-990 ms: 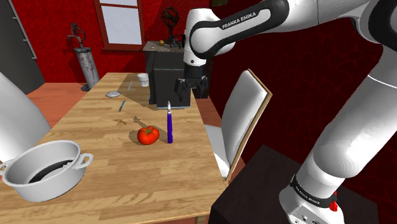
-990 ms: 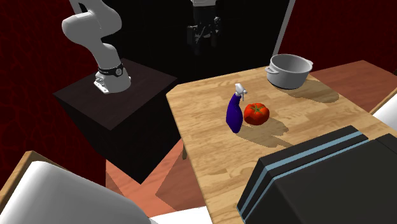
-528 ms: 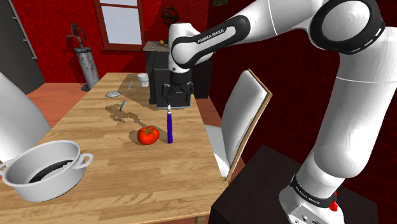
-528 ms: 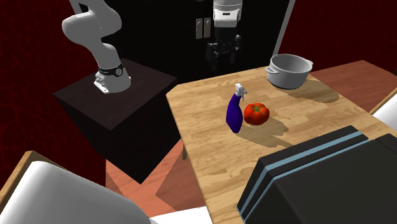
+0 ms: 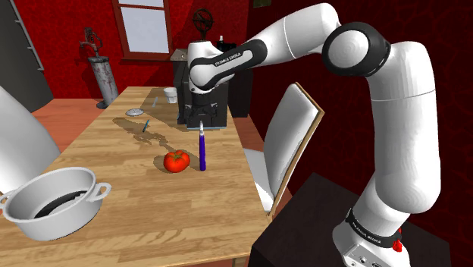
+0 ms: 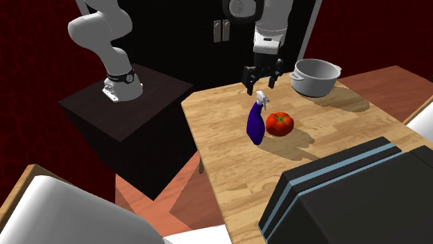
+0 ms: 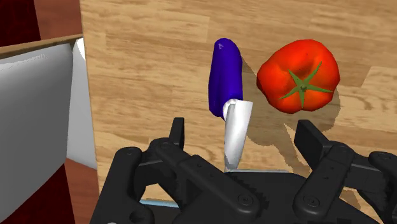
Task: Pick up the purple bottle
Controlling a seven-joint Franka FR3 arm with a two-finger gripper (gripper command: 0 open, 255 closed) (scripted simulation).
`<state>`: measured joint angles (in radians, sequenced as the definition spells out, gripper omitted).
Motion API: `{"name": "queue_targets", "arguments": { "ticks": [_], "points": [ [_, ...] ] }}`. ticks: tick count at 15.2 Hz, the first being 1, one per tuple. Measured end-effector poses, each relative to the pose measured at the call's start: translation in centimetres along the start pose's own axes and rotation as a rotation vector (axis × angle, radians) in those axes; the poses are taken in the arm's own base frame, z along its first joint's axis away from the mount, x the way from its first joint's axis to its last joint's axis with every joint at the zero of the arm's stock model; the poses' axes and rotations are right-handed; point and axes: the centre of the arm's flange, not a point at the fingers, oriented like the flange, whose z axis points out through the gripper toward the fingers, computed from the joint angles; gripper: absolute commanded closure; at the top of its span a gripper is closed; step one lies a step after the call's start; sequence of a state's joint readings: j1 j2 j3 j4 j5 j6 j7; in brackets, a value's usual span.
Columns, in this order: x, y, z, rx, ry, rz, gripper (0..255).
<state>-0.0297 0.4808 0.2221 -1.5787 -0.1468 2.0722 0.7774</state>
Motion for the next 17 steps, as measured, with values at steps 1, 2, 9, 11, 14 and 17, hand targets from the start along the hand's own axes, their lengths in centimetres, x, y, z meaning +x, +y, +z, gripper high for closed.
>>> {"name": "queue_targets", "arguments": {
  "ticks": [1,2,9,11,14,17],
  "points": [
    [0.0,-0.1,0.6,0.0,0.0,0.003,0],
    [0.1,-0.1,1.1,-0.001,0.0,0.003,0],
    [0.0,-0.2,3.4,-0.001,0.0,0.005,255],
    [0.0,-0.2,3.4,0.0,0.001,0.005,255],
    [0.0,-0.2,3.4,0.0,0.001,0.005,255],
    [0.0,-0.2,3.4,0.0,0.001,0.005,255]
  ]
}}
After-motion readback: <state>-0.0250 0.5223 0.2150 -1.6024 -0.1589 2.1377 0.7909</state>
